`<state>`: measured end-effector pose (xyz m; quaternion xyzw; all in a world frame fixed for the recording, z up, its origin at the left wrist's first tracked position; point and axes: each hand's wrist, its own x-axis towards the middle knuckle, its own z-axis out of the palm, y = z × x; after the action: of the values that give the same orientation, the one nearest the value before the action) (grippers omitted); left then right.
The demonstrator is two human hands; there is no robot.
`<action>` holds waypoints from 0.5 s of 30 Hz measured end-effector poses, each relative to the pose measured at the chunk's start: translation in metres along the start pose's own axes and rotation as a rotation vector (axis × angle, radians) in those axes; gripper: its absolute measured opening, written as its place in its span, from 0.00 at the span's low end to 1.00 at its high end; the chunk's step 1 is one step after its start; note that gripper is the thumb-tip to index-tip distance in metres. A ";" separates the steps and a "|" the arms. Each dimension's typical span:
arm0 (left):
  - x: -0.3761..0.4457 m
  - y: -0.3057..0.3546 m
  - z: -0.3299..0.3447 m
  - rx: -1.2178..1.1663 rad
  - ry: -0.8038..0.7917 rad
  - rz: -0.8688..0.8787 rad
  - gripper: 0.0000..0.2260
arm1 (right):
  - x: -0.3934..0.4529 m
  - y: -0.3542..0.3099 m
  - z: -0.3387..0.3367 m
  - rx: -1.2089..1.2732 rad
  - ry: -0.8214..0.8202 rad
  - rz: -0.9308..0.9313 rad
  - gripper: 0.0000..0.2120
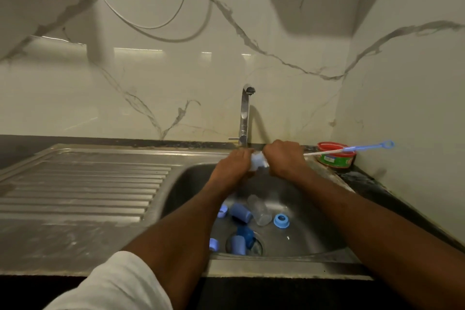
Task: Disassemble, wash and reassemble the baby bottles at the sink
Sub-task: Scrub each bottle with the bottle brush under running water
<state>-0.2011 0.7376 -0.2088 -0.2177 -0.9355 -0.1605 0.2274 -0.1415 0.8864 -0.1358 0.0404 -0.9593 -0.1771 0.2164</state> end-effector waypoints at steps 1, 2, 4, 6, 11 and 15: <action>0.000 0.001 -0.001 0.026 -0.010 -0.002 0.30 | -0.002 -0.006 0.001 -0.017 -0.016 -0.031 0.16; -0.001 -0.002 0.000 0.070 -0.027 -0.029 0.29 | -0.004 -0.009 0.001 -0.027 -0.027 -0.059 0.17; -0.004 -0.010 0.000 0.095 -0.028 -0.117 0.24 | -0.005 -0.003 -0.001 -0.034 -0.020 -0.080 0.18; -0.008 -0.012 -0.002 0.116 -0.012 -0.135 0.26 | -0.005 0.006 -0.005 -0.037 -0.010 -0.047 0.18; -0.011 -0.001 -0.007 0.266 0.060 0.010 0.34 | -0.014 0.020 -0.005 -0.107 -0.011 -0.023 0.13; -0.006 0.005 -0.011 0.313 0.084 0.058 0.30 | -0.023 0.033 -0.001 -0.148 0.010 0.018 0.13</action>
<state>-0.1900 0.7354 -0.2017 -0.1995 -0.9321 -0.0151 0.3019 -0.1204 0.9206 -0.1317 0.0166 -0.9428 -0.2453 0.2251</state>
